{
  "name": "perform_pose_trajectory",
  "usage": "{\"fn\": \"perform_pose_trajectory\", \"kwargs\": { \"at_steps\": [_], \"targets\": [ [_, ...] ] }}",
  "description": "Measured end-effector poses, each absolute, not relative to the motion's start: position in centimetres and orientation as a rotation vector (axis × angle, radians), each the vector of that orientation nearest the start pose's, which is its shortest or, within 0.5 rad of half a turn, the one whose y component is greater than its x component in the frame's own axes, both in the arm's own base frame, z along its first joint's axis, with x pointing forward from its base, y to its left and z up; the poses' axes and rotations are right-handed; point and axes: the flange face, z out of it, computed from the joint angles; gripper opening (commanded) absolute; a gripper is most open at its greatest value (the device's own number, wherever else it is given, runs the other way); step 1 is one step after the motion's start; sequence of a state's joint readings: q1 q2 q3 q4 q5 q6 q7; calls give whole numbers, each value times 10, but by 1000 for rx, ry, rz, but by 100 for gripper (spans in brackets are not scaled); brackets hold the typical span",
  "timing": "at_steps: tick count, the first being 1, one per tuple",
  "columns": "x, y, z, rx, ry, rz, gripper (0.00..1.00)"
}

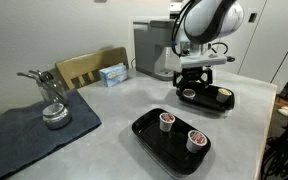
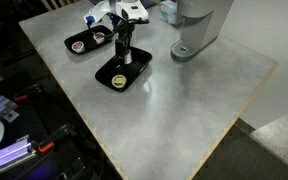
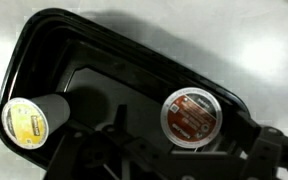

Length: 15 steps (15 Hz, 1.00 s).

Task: Transfer the coffee pods from the box on the right to the box on the left

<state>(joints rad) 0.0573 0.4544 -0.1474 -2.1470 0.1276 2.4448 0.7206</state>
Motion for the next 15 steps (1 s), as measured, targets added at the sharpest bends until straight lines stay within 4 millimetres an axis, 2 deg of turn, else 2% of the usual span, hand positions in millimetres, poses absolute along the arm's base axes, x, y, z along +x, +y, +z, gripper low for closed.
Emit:
{"fn": "perform_pose_trajectory", "kwargs": {
  "at_steps": [2, 3, 9, 15],
  "targets": [
    [549, -53, 177, -2851, 1389, 229, 100],
    [549, -53, 177, -2850, 1391, 229, 77],
    [549, -58, 177, -2844, 1401, 224, 40],
    [549, -59, 177, -2841, 1405, 221, 38]
  ]
}}
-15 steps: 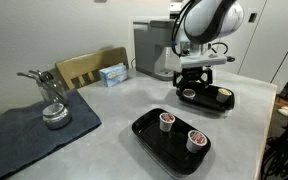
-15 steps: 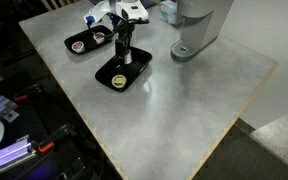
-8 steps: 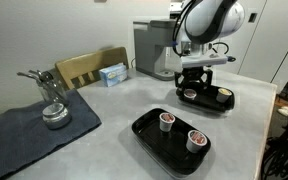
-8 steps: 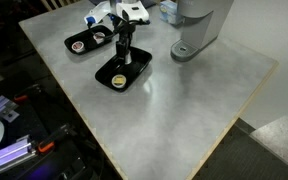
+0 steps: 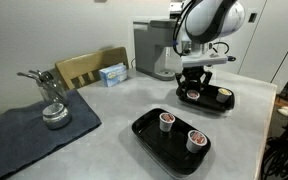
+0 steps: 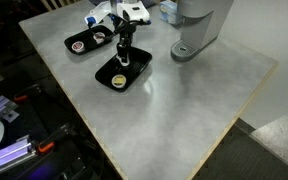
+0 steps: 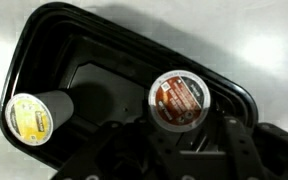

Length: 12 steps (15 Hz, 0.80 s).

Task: Transfer the coffee pods from the box on the right to the box on the left

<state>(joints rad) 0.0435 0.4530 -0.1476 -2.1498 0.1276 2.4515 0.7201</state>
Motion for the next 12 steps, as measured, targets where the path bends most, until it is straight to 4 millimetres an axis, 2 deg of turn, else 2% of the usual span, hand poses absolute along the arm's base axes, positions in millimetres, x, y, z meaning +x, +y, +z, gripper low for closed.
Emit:
{"fn": "perform_pose_trajectory", "kwargs": {
  "at_steps": [6, 12],
  "targets": [
    [553, -58, 186, -2840, 1393, 169, 41],
    [567, -43, 236, -2879, 1287, 11, 41]
  ]
}}
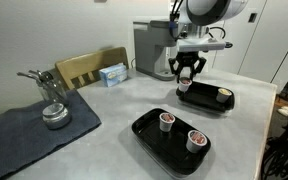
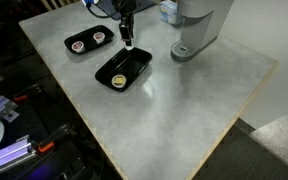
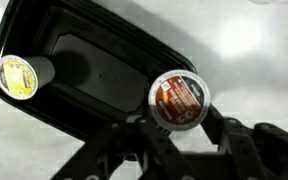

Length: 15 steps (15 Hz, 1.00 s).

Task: Transfer the coffee pods from the box on the right to the box on the left

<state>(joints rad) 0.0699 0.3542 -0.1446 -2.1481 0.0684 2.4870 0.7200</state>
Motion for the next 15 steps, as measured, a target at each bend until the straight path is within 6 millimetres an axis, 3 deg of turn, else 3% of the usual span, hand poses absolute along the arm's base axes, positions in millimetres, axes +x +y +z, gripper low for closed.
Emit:
{"fn": "perform_pose_trajectory", "kwargs": {
  "at_steps": [4, 11, 15],
  "targets": [
    [573, -6, 258, -2902, 1153, -38, 40],
    [569, 87, 259, -2979, 845, -21, 41],
    [562, 130, 259, -3026, 696, -22, 41]
  ]
}}
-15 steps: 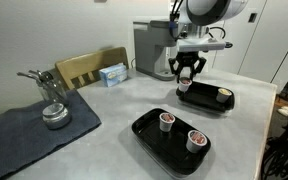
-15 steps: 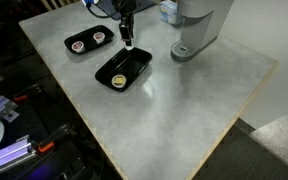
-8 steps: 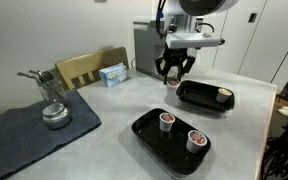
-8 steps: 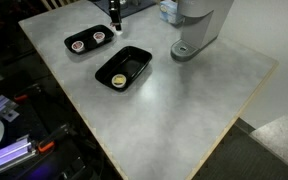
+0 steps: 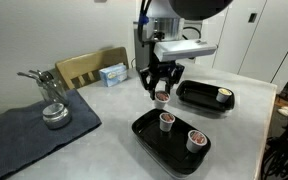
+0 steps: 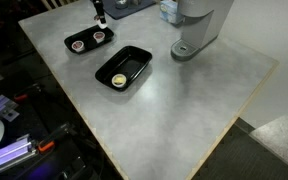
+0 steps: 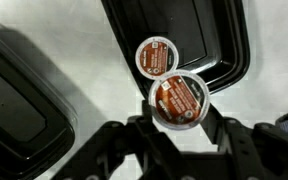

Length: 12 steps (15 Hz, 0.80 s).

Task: Transfer the coffee pods from the box on the right to the box on the left

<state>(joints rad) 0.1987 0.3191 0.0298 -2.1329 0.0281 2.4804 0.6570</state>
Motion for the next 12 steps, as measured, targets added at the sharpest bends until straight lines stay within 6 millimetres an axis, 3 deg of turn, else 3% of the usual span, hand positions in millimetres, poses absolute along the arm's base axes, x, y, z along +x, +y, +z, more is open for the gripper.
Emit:
{"fn": "perform_pose_trajectory", "kwargs": {
  "at_steps": [4, 6, 9, 12],
  "targets": [
    [555, 156, 257, -3059, 586, -3, 37],
    [552, 165, 254, -3075, 513, 29, 40],
    [551, 173, 244, -3099, 415, 89, 43],
    [557, 180, 230, -3116, 346, 143, 40]
  ]
}}
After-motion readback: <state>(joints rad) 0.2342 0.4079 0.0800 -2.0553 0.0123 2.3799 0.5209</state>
